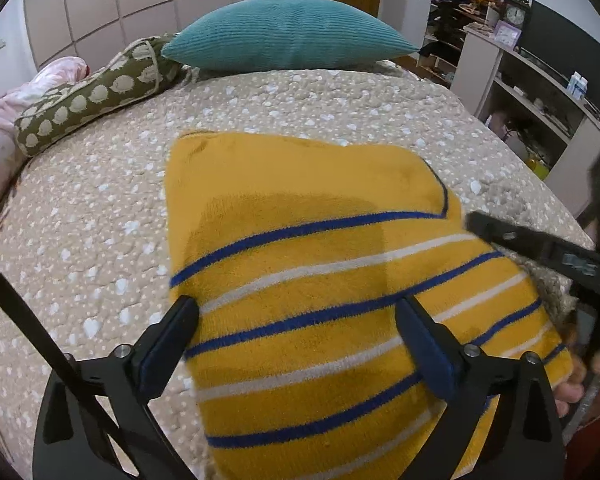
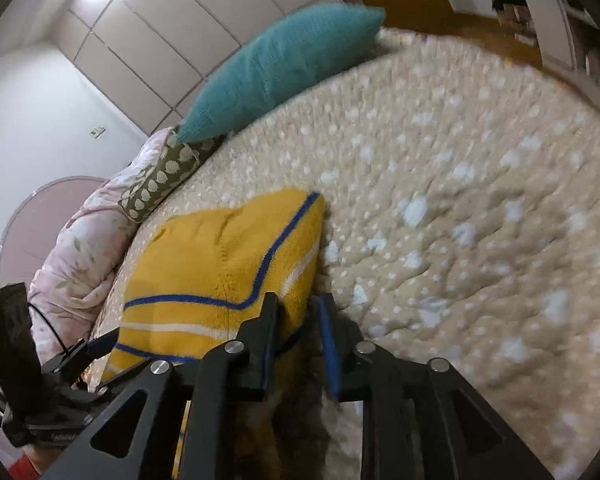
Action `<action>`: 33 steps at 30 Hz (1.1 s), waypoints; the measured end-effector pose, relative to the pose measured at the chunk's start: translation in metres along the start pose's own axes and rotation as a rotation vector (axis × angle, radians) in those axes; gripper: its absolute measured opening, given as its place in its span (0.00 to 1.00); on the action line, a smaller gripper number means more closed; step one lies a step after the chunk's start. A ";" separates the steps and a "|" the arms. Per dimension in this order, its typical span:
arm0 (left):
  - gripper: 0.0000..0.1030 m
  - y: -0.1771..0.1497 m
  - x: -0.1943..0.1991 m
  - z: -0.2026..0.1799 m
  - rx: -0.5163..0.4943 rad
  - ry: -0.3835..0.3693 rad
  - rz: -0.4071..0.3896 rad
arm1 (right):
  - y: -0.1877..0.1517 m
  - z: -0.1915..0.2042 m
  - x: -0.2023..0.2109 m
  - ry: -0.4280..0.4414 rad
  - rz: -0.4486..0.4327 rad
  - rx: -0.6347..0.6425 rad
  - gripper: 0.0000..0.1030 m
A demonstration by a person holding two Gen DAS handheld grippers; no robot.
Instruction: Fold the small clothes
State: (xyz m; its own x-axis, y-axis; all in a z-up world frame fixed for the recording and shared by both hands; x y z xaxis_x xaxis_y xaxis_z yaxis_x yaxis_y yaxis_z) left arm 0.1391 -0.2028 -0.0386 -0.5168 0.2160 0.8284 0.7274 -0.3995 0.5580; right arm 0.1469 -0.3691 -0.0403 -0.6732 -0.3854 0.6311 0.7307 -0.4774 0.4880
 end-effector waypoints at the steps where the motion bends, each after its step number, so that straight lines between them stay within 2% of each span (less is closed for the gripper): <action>1: 0.92 0.000 0.007 0.000 0.002 -0.004 -0.006 | 0.001 0.005 0.010 0.007 -0.014 0.017 0.23; 2: 0.92 -0.001 0.015 -0.001 0.006 -0.015 -0.020 | 0.000 0.013 0.025 0.030 -0.029 0.047 0.25; 4: 0.92 -0.003 0.033 -0.002 0.010 -0.030 -0.059 | -0.006 0.025 0.047 0.047 -0.052 0.105 0.37; 6: 0.92 -0.009 0.047 0.000 0.011 -0.023 -0.090 | -0.019 0.035 0.069 0.047 -0.067 0.172 0.39; 9: 0.92 -0.026 0.052 0.000 0.013 -0.008 -0.090 | -0.047 0.036 0.083 0.049 -0.049 0.219 0.39; 10: 0.91 -0.031 0.049 0.000 0.010 -0.006 -0.078 | -0.057 0.033 0.081 0.045 -0.028 0.217 0.37; 11: 0.90 -0.038 0.045 -0.002 0.008 -0.003 -0.057 | -0.065 0.029 0.078 0.044 -0.010 0.211 0.29; 12: 0.85 -0.044 0.041 -0.003 0.011 -0.001 -0.039 | -0.073 0.024 0.072 0.049 0.022 0.192 0.06; 14: 0.82 -0.056 0.036 -0.005 0.042 -0.030 -0.012 | -0.086 0.004 0.063 0.049 0.064 0.113 0.06; 19: 0.81 -0.077 0.028 -0.003 0.132 -0.095 0.020 | -0.088 -0.030 0.073 0.043 0.048 -0.033 0.05; 23: 0.79 -0.078 0.034 -0.002 0.156 -0.112 0.016 | -0.085 -0.025 0.075 -0.009 0.033 0.016 0.07; 25: 0.74 -0.077 0.053 -0.003 0.148 -0.118 -0.012 | -0.078 -0.014 0.083 -0.035 -0.002 0.043 0.08; 27: 0.74 -0.078 0.070 -0.002 0.128 -0.105 -0.050 | -0.071 -0.007 0.099 -0.088 -0.073 0.091 0.08; 30: 0.74 -0.078 0.091 0.002 0.104 -0.068 -0.098 | -0.066 0.010 0.120 -0.052 -0.120 0.135 0.08; 33: 0.74 -0.086 0.085 0.006 0.115 -0.036 -0.072 | -0.075 0.037 0.119 0.041 -0.079 0.170 0.08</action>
State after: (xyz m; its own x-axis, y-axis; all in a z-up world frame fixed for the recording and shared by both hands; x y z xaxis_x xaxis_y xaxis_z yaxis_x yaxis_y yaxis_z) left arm 0.0356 -0.1445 -0.0157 -0.5545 0.2734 0.7860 0.7368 -0.2777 0.6164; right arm 0.0159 -0.3496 0.0210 -0.7308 -0.3856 0.5632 0.6816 -0.3684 0.6322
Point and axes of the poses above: each gripper's, at about its wrist camera, not at the fingertips, and x roughly against the way its jaws point, z to its left, y to its top, the point moved 10 cm from there along -x, roughly the way its jaws point, and after that the axes turned 7 degrees about -x, right-handed, at the moved point
